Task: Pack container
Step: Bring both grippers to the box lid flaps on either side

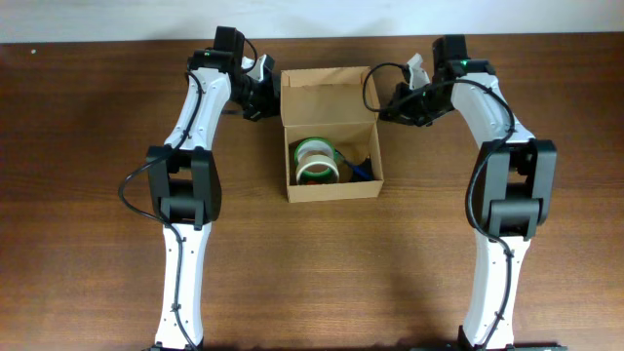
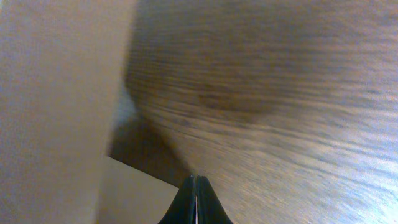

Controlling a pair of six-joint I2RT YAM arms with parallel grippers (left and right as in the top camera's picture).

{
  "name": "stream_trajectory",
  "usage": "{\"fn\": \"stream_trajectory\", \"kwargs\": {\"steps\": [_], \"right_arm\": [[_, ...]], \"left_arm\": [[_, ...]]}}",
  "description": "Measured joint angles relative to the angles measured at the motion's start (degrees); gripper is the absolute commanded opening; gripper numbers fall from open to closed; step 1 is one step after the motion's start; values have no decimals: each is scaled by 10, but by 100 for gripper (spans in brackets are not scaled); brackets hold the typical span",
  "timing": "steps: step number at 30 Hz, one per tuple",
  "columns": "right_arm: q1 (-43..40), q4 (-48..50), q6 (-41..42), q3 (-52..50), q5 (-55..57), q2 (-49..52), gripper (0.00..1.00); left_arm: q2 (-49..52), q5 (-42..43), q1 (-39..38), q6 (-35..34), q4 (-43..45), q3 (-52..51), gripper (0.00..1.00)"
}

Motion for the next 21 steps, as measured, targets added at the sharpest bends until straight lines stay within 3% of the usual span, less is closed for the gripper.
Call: {"fn": "stream_trajectory", "kwargs": {"steps": [9,21], "right_arm": [[6,50,-14,0,-90,0,4],[5,58,-26,10,-139,0,4]], "left_arm": [[0,21,0,-2,71,0,2],[0,116,5,-2,172,6,1]]}}
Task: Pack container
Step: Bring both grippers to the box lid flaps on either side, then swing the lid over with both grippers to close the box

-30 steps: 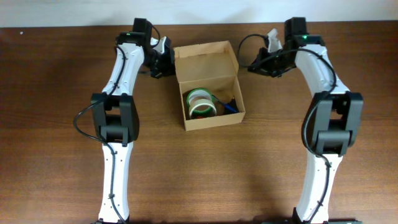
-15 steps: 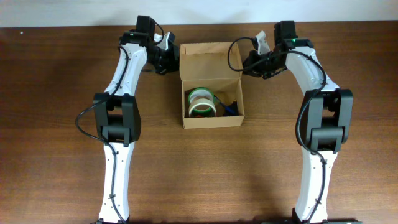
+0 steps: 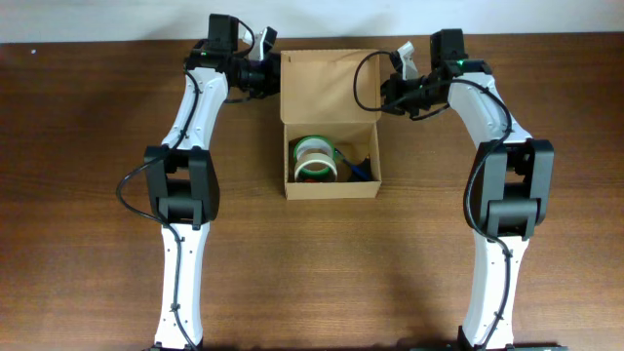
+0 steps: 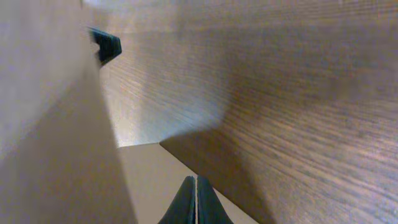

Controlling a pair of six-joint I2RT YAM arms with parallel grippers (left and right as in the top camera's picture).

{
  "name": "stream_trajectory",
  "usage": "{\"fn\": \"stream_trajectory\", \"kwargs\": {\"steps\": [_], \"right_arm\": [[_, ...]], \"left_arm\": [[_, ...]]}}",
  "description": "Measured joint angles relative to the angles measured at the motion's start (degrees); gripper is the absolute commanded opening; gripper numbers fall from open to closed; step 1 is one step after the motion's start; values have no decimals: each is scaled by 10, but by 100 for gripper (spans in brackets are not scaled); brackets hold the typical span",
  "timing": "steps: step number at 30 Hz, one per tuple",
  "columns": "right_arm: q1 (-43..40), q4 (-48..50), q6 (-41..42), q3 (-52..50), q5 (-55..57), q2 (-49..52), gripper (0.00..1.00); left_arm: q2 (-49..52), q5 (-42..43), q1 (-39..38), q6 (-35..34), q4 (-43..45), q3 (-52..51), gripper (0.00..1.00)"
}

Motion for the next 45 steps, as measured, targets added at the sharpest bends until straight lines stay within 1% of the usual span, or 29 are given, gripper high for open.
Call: {"fn": "stream_trajectory", "kwargs": {"steps": [4,8,11,13,15,21,25,28,31,35,38,45], "right_arm": [[0,-21,-15,38,0,0,4],[0,-78,-37,96,10,0,4],[0,-131,-55,144,25,0,4],[1,-161,-69,171,36,0,4],[2,-181,-79,193,46,0,4],[10,-220,-97,226,92,-2,4],[31,-235,-107,226,139,-9,4],[56,-252,-111,226,181,-23,4],[82,-265,-113,226,210,-41,4],[112,-297,-115,226,252,-71,4],[126,-315,-115,228,270,-85,4],[134,-379,-122,230,302,-94,4]], "left_arm": [[0,15,2,0,0,33,1],[0,27,2,0,-1,90,2],[0,33,2,3,-22,141,2],[0,36,2,10,-52,172,2],[0,36,0,24,-101,203,2],[0,10,-10,94,-266,275,2],[0,-22,-25,136,-357,302,1],[0,-61,-40,155,-416,326,2],[0,-97,-52,166,-450,349,2],[-2,-146,-63,176,-499,354,2],[-5,-184,-70,179,-518,354,2],[-33,-282,-100,178,-518,354,2]]}}
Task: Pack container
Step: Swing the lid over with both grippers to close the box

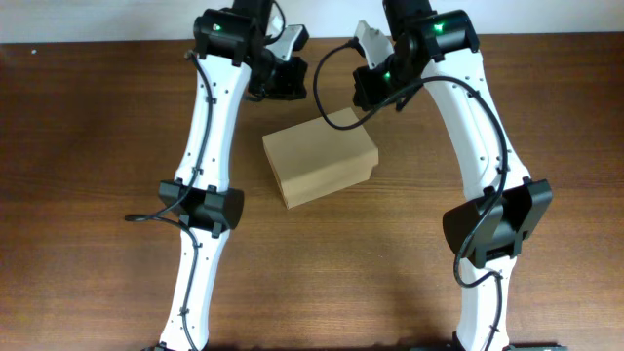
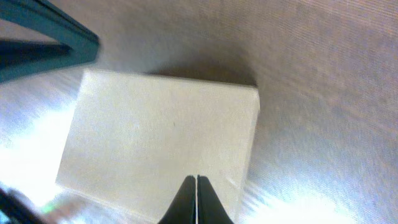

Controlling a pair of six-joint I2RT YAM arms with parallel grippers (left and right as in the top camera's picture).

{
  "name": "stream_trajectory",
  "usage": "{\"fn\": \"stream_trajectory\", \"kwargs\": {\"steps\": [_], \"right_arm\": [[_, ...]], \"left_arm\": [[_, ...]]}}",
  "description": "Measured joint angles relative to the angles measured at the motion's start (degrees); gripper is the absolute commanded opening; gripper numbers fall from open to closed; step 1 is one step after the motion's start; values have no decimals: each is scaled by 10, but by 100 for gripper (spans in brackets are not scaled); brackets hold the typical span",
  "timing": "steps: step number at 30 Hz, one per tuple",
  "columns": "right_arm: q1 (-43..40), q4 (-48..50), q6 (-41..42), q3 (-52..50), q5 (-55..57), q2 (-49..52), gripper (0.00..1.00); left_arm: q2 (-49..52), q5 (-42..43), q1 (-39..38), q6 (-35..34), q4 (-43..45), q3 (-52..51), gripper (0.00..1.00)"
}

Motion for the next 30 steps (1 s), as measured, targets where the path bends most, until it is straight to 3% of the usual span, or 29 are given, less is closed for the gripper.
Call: {"fn": "stream_trajectory", "kwargs": {"steps": [10,17,23,30], "right_arm": [[0,-29,-5,-9,37,-19,4],[0,14,-6,-128,63,-128,4],[0,39,-5,-250,77,-215,4],[0,61,0,-291,83,-225,4]], "left_arm": [[-38,-101,-32,-4,0,0,1],[-102,-179,-30,-4,0,-37,2],[-221,-263,-30,-3,0,-219,2],[-282,-284,-33,-3,0,-417,2]]}}
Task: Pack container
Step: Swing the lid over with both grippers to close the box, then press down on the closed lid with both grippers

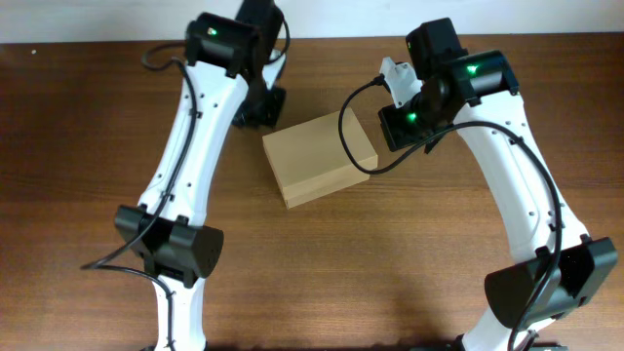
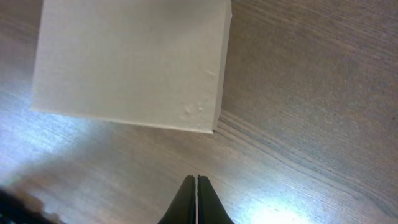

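Observation:
The cardboard box (image 1: 320, 158) lies closed and slightly skewed in the middle of the table, its contents hidden. In the right wrist view its plain lid (image 2: 130, 59) fills the upper left. My right gripper (image 2: 197, 180) is shut on nothing and hangs above bare wood just beyond the box's corner; in the overhead view it is off the box's right back corner. My left gripper (image 1: 263, 105) hovers off the box's left back corner. Its fingers are dark and foreshortened, so their state does not show.
Brown wooden table (image 1: 97, 146) all round the box. The table's back edge meets a pale wall (image 1: 331, 19) behind both arms. A black cable loops from the right arm over the box's right back corner (image 1: 353, 146).
Both grippers were over the back edge of the closed box. Now the right one is off to the box's right and the left one off to its left. The box has not moved.
The box stood open with tape rolls inside, its lid flap up at the back and a gripper at each side of it. Then the flap lay further back. Later the lid was down and the box skewed. Now both grippers are clear of it.

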Controlling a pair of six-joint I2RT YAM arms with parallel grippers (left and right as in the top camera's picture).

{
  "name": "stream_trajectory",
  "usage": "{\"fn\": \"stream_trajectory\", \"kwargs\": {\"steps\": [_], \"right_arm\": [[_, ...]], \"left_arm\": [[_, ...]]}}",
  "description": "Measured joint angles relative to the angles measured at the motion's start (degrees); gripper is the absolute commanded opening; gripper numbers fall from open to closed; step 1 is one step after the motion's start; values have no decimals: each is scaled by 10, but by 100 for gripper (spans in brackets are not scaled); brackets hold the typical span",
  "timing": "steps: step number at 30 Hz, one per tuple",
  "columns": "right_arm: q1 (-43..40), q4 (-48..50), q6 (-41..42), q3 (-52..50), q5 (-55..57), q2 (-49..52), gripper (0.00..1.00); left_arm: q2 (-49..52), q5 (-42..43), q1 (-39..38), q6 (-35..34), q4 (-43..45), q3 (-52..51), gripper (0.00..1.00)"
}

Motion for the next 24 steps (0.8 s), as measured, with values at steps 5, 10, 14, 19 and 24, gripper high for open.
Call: {"fn": "stream_trajectory", "kwargs": {"steps": [5,10,14,19,24], "right_arm": [[0,31,1,-18,3,0,4],[0,55,11,-24,4,12,4],[0,61,13,-25,4,38,4],[0,74,13,-37,3,77,4],[0,87,13,-58,-3,97,4]], "left_arm": [[0,29,-1,3,34,-84,2],[0,46,-2,9,78,-108,2],[0,63,-4,11,98,-110,2],[0,73,-5,11,121,-129,2],[0,75,-5,10,148,-182,1]]}}
